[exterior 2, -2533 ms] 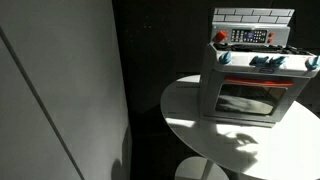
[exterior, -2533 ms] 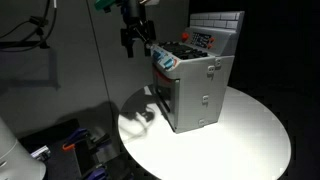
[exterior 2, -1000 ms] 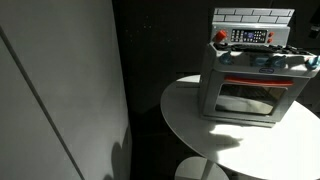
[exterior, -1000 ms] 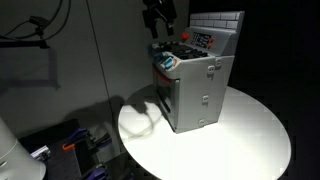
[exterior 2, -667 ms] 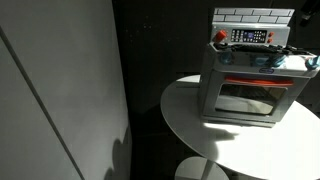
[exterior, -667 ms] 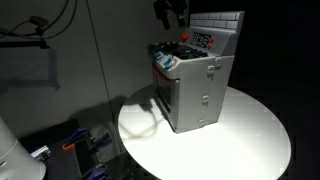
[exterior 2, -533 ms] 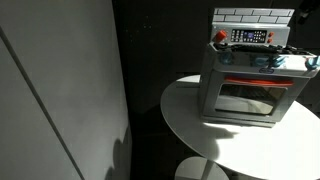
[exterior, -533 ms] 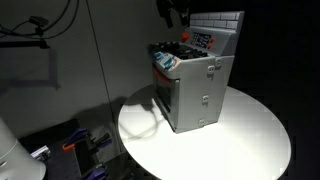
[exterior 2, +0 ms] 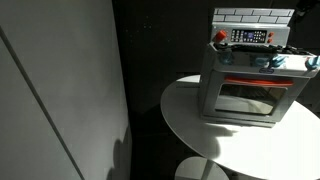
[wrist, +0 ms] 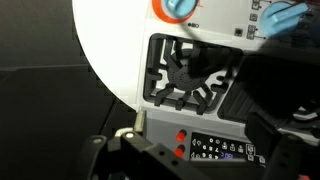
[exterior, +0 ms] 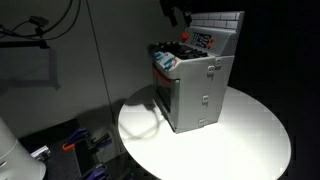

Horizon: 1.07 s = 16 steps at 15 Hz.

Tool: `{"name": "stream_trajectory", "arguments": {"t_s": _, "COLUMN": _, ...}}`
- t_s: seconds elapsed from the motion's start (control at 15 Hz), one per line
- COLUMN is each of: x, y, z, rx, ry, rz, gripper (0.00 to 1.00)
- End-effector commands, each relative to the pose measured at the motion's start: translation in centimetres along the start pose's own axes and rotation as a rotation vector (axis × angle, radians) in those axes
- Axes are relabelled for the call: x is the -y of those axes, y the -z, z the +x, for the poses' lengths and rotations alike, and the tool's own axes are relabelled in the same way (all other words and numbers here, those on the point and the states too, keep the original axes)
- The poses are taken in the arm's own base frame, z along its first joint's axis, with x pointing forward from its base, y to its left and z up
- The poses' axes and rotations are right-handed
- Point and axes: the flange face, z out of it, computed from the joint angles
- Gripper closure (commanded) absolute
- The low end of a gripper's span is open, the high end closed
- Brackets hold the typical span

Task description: Press the orange top button on the microwave oven controlling panel of the stove

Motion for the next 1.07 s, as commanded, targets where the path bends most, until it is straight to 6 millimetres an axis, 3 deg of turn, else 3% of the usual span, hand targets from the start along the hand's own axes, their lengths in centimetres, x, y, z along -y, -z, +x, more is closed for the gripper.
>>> {"name": "stream_trajectory", "arguments": {"t_s": 0.0, "x": 0.0, "y": 0.0, "z": 0.0, "rx": 0.001, "ry": 0.0, "rz": 0.0, "gripper": 0.0}}
{"name": "stream_trajectory", "arguments": {"t_s": 0.53, "x": -1.2, "y": -0.8, "z": 2.7, "rx": -0.015, "ry": -0.258, "rz": 0.021, "gripper": 0.0}}
{"name": "stream_trajectory", "arguments": {"t_s": 1.0, "x": -1.8, "y": -3.5, "z": 5.5, "rx": -0.013, "ry": -0.411, "rz": 0.064, "gripper": 0.0}}
